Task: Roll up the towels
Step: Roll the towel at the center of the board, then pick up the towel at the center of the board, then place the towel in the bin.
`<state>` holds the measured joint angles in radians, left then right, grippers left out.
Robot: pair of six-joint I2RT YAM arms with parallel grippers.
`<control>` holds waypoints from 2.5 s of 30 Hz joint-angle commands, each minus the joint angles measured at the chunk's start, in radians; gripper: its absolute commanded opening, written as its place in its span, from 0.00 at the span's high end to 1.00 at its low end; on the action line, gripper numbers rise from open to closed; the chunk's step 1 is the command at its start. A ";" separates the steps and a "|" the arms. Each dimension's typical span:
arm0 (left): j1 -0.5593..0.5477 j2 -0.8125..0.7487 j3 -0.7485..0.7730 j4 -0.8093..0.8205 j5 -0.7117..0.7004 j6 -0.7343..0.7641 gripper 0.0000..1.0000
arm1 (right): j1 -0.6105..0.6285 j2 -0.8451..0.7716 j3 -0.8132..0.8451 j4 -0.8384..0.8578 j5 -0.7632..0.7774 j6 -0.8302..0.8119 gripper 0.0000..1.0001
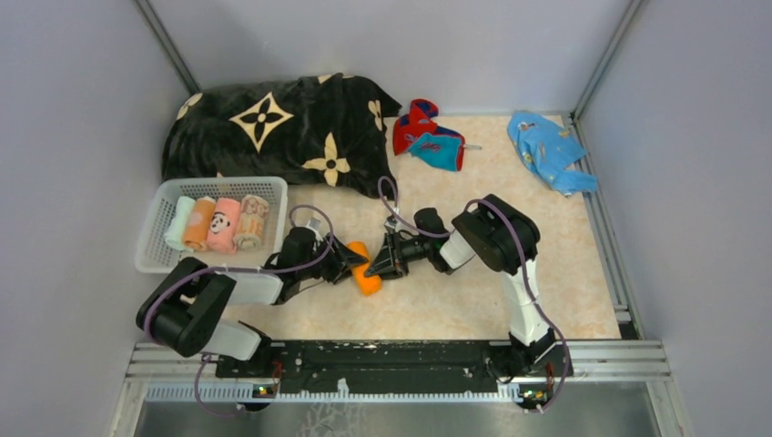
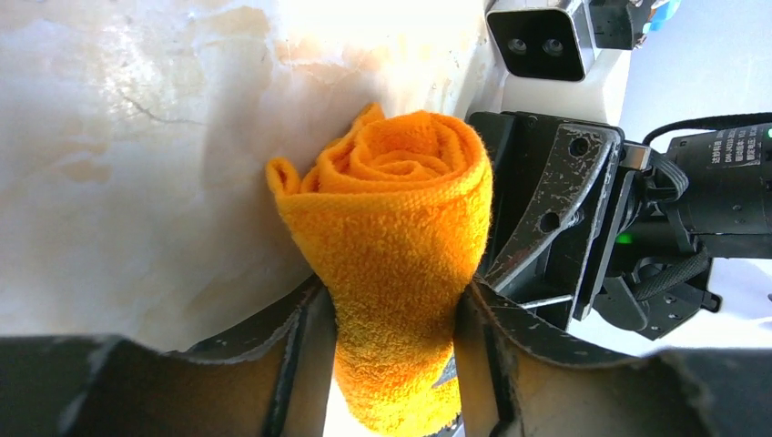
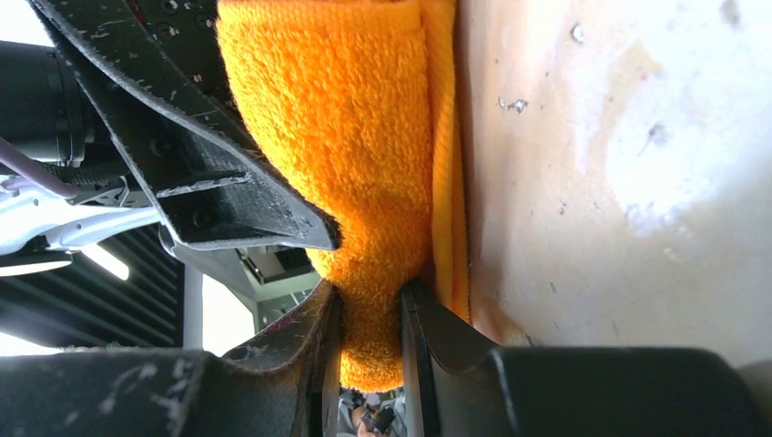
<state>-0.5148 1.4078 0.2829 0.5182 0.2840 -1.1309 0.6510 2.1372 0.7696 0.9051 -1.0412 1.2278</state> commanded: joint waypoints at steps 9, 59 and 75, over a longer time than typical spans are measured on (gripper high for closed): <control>-0.031 0.099 0.110 -0.168 -0.062 0.129 0.80 | 0.006 -0.104 0.011 -0.259 0.088 -0.198 0.63; 0.800 0.324 1.022 -1.254 0.328 1.168 0.89 | -0.037 -0.933 -0.027 -1.071 0.453 -0.992 0.27; 0.656 0.387 0.971 -1.199 -0.060 1.154 0.88 | -0.034 -0.927 -0.024 -1.074 0.472 -0.998 0.27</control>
<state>0.1936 1.7725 1.2709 -0.6975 0.3614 0.0219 0.6086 1.2373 0.7460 -0.2081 -0.5716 0.2523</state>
